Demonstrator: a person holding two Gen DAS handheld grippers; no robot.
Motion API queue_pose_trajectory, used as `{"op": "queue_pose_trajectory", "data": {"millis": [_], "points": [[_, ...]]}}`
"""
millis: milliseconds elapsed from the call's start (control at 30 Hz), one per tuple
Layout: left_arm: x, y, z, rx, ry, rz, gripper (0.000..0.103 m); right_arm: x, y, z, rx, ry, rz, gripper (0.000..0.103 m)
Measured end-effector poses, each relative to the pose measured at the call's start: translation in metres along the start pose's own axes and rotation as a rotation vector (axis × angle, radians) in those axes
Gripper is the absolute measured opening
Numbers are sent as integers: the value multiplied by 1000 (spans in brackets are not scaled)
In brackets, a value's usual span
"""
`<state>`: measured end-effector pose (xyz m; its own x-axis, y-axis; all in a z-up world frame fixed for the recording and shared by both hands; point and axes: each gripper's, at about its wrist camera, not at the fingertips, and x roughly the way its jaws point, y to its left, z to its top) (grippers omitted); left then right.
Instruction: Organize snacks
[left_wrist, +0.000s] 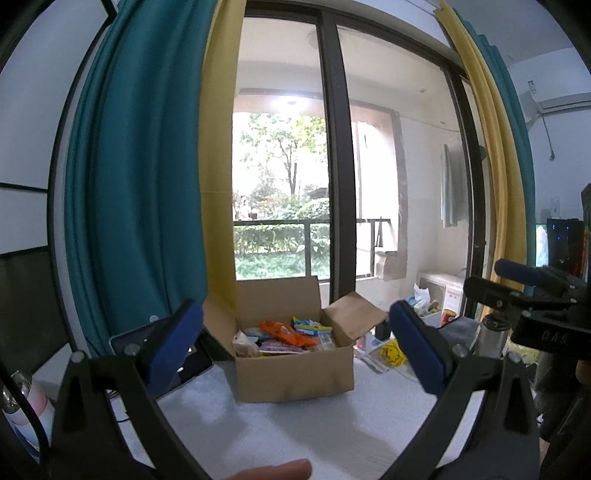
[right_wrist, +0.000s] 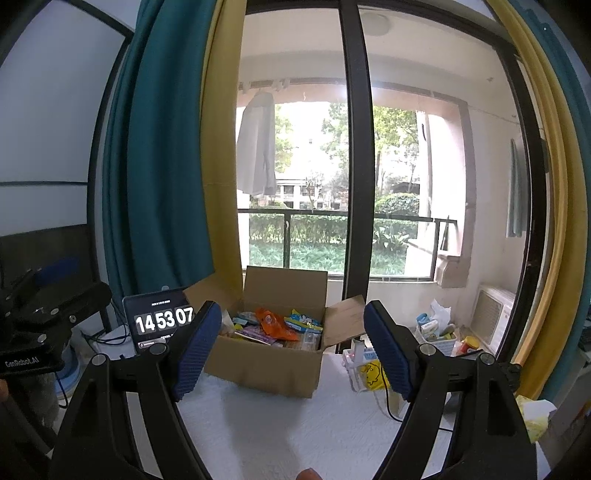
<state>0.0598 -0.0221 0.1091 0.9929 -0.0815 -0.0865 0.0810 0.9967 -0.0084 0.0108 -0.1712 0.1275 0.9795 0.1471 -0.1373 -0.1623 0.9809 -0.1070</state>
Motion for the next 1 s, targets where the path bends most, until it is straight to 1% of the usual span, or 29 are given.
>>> {"op": "queue_pose_trajectory", "data": {"millis": [767,1000], "points": [[-4,-8,-1,2,14,-3,102,-4,-2,3,-2,4,-15,82],[-6,-6,-1,0,10,-2,102,-8,0,5,-5,-9,-26,82]]}}
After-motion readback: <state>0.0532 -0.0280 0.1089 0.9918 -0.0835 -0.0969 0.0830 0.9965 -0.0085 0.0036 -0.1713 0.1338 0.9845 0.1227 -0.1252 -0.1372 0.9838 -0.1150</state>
